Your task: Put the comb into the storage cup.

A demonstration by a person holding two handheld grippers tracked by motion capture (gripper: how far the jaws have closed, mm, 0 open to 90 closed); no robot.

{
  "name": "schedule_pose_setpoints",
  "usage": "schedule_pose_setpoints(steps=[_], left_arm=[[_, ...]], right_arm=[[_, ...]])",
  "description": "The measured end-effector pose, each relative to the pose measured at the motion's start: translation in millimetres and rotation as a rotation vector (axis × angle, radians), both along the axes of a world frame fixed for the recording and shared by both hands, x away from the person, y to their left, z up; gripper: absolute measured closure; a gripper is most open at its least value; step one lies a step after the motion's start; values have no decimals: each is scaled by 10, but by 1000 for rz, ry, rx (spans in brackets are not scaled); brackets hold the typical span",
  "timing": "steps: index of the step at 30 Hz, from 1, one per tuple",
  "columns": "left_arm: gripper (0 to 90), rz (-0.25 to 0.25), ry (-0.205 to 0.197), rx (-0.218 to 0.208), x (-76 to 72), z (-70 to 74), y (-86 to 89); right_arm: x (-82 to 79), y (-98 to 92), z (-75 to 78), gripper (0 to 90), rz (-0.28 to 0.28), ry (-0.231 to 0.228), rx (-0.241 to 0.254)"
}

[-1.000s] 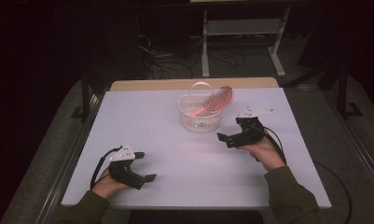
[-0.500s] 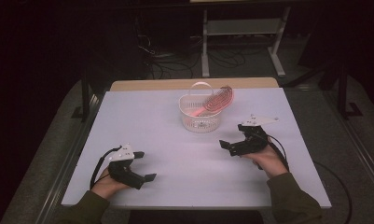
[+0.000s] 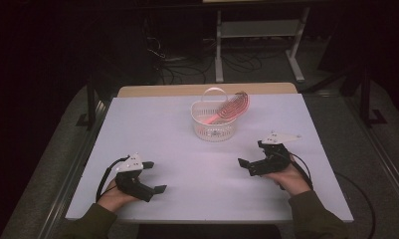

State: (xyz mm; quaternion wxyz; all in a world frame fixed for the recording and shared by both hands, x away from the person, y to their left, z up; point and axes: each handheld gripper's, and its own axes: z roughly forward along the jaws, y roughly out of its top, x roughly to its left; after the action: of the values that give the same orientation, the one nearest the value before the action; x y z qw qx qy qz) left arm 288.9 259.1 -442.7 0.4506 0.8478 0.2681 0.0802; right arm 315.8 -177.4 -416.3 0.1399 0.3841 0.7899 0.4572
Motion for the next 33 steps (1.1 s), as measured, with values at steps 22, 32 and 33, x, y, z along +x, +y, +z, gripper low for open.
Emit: schedule_pose_setpoints(steps=[22,32,33], left_arm=[[2,-4,-7,-2,2,7,3],[2,-1,-7,-5,4,8,7],[2,-1,-7,-6,5,8,7]], right_arm=[[-231,-107,-166,0,-15,21,-26],[-311,-148,-231,0,-11,32,-40],[-317,-153,-239,0,-12,31,-41]])
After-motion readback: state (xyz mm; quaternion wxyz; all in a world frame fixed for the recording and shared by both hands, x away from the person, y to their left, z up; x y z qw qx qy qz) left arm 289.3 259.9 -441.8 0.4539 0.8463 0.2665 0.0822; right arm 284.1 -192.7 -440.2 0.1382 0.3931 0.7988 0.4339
